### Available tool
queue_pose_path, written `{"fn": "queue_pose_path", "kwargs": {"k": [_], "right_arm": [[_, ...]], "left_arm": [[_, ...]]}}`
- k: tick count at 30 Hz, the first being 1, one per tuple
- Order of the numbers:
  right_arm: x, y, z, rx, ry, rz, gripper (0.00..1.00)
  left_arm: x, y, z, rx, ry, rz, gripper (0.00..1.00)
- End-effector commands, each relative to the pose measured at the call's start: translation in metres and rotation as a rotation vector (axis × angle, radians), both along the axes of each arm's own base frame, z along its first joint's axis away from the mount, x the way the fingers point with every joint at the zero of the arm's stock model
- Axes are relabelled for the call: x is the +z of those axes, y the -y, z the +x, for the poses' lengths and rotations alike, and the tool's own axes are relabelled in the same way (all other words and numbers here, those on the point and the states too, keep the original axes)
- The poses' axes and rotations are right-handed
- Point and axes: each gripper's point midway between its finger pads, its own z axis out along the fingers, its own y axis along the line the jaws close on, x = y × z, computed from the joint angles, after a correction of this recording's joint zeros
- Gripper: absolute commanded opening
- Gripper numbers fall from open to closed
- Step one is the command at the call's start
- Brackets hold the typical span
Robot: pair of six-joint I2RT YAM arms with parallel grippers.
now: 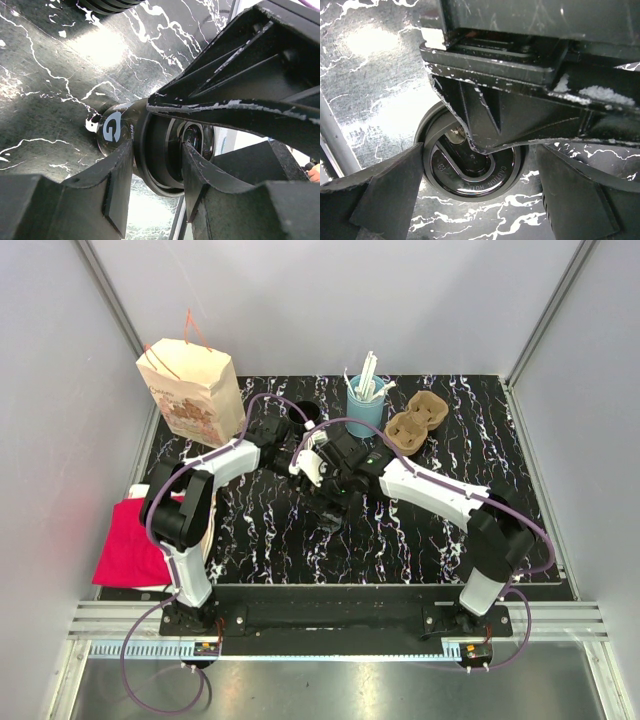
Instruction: Pack the takeout coffee
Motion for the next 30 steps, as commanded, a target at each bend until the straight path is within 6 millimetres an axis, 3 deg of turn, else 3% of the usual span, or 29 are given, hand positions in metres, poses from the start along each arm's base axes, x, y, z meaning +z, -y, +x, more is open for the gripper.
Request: {"fn": "queue_pose_path", "kwargs": {"k": [1, 9, 20, 30], "right_arm": [[0.006, 0.002, -0.024, 0.056, -0.093, -0.008, 0.98], [0.002, 0.002, -0.027, 0.067, -0.109, 0.003, 1.0], [0.026, -0.007, -0.009, 0.008, -0.04, 0.109, 1.0], [0.044, 0.003, 0.007, -0.093, -0.029, 0.212, 1.0]], "left_arm": [[-0.066, -0.029, 0.012, 0.048, 0.073, 0.258, 0.23], [-0.035, -0.022, 0.023, 0.045, 0.123, 0.187, 0.42], [-0.045, -0.026, 0.019, 0.046, 0.106, 0.208, 0.37], [-0.05, -0.029, 0.02, 0.058, 0.11, 0.23, 0.31]]}}
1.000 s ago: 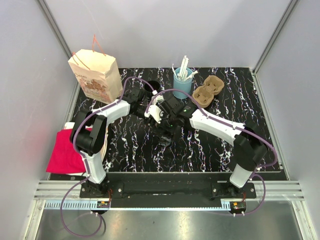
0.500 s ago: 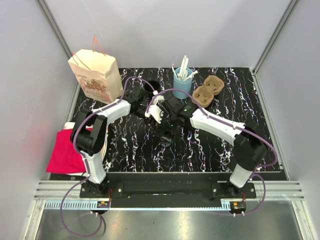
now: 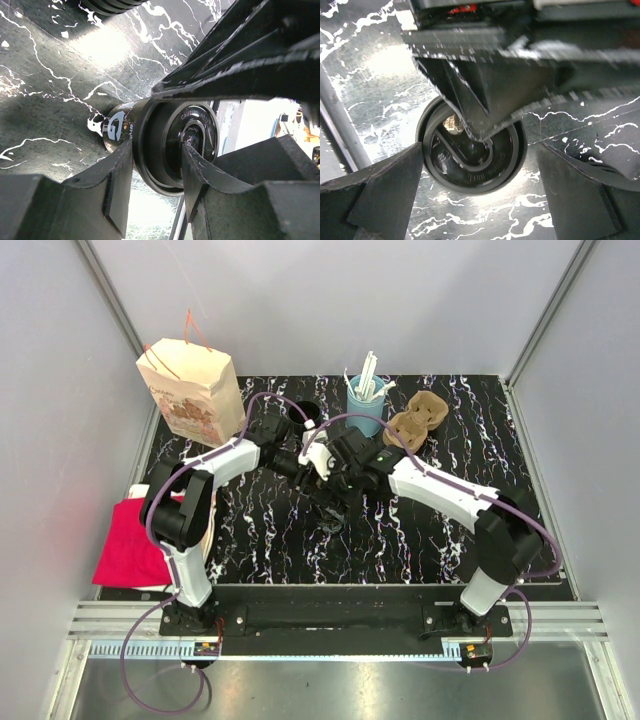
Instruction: Pack the takeout coffee
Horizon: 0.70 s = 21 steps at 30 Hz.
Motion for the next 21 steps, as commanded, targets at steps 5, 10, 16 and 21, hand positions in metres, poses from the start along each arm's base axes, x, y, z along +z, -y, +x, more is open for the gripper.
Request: {"fn": "queue_pose_path", "kwargs": {"k": [5, 10, 16, 21], "right_arm": [[0.049, -0.003, 0.002, -0.029, -0.001, 0.201, 1.0], [0.046, -0.001, -0.005, 0.002, -0.007, 0.2, 1.0], [0.042, 0.005, -0.009, 0.022, 0.007, 0.184, 1.0], [0.044, 0.011, -0.012, 0.041, 0.037, 0.172, 1.0]], "left_arm": [[-0.051, -0.027, 0.017, 0.054, 0.107, 0.224, 0.31], [-0.041, -0.023, 0.018, 0.047, 0.117, 0.189, 0.37], [-0.019, -0.015, 0.021, 0.028, 0.134, 0.137, 0.43], [-0.006, -0.01, 0.022, 0.0, 0.133, 0.098, 0.49]]}}
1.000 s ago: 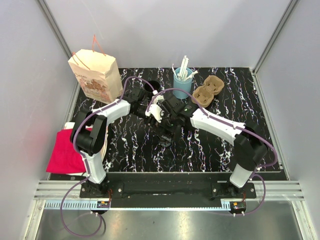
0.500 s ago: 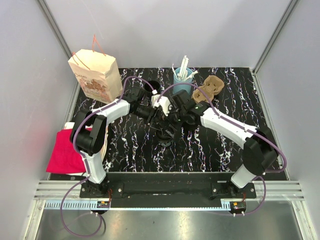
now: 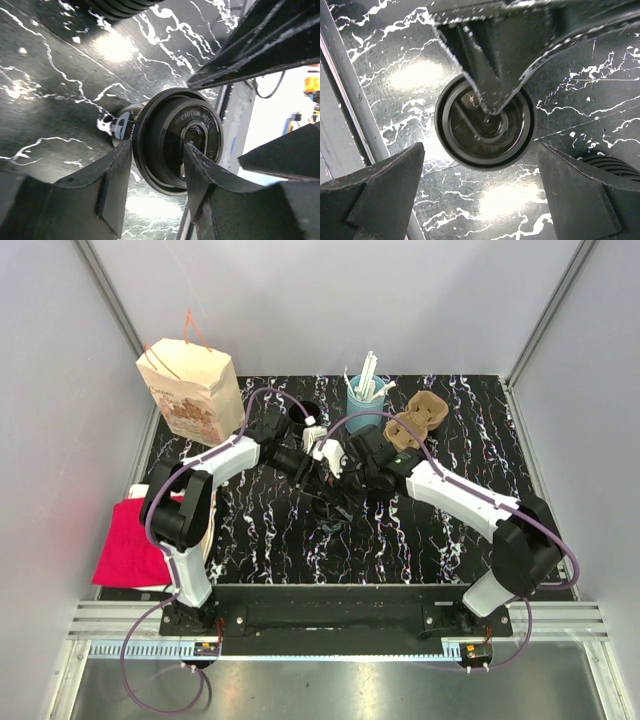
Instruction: Pack the takeout coffee
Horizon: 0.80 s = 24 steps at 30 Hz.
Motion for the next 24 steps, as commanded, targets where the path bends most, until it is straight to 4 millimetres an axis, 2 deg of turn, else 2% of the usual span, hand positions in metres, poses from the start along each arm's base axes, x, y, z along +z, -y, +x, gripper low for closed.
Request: {"fn": "queue_pose_path", "kwargs": {"k": [1, 6, 12, 20, 24], "right_arm": [[0.025, -0.001, -0.002, 0.046, 0.078, 0.052, 1.0], [0.019, 0.003, -0.006, 0.053, 0.081, 0.039, 1.0], [0.012, 0.005, -0.008, 0.064, 0.072, 0.029, 1.0], [0.017, 0.005, -0.011, 0.077, 0.081, 0.045, 1.0], [0.019, 0.005, -0.016, 0.09, 0.077, 0.054, 1.0]], "left_arm": [[-0.008, -0.007, 0.016, 0.004, 0.089, 0.073, 0.5], [0.002, -0.001, 0.015, -0.017, 0.087, 0.03, 0.54], [0.009, 0.006, 0.003, -0.06, 0.084, -0.009, 0.57], [0.028, 0.015, -0.008, -0.112, 0.101, -0.079, 0.61], [0.043, 0.017, -0.009, -0.119, 0.118, -0.114, 0.66]]}}
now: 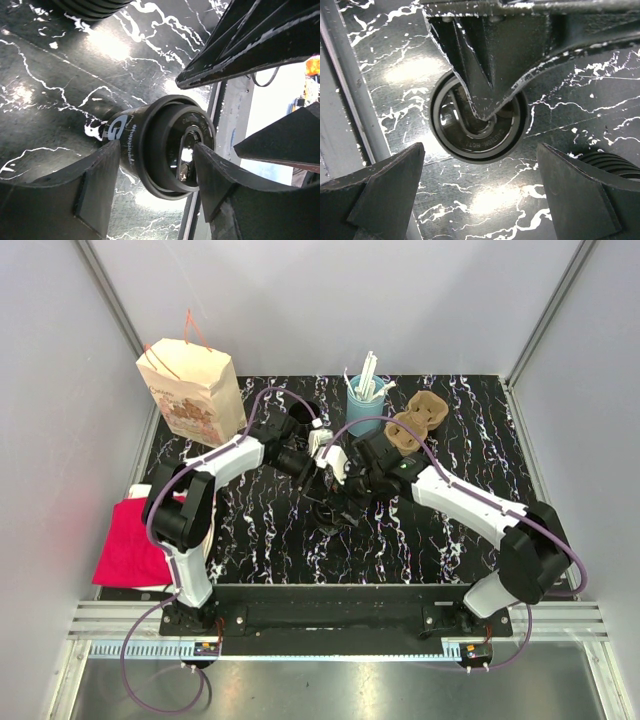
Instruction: Pack the takeout coffee
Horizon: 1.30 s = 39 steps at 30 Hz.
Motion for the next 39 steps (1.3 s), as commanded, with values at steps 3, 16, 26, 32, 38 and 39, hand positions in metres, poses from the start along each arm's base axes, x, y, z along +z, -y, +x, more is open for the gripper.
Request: {"fn": "queue_pose_path", "kwargs": {"k": [3, 16, 26, 32, 38, 39], "right_arm": [[0.02, -0.003, -0.007, 0.043, 0.037, 0.064, 1.0], [0.021, -0.005, 0.005, -0.004, 0.075, 0.072, 0.98], [0.017, -0.013, 0.032, -0.11, 0.078, 0.05, 0.89], [0.013, -0.015, 0.033, -0.116, 0.052, 0.051, 0.8], [0.013, -0.015, 0.035, -0.127, 0.018, 0.07, 0.7], [0.012, -0.014, 0.036, -0.128, 0.017, 0.07, 0.67]], "left_arm": [[0.053, 0.01, 0.003, -0.043, 0.107, -0.124, 0.68], [0.031, -0.051, 0.02, 0.107, 0.036, -0.119, 0.66], [-0.01, -0.051, -0.001, 0.073, -0.102, -0.126, 0.61], [-0.01, -0.049, 0.0, 0.07, -0.113, -0.136, 0.6], [-0.009, -0.045, 0.001, 0.063, -0.113, -0.131, 0.6], [-0.01, -0.043, -0.001, 0.054, -0.112, -0.129, 0.6]]}}
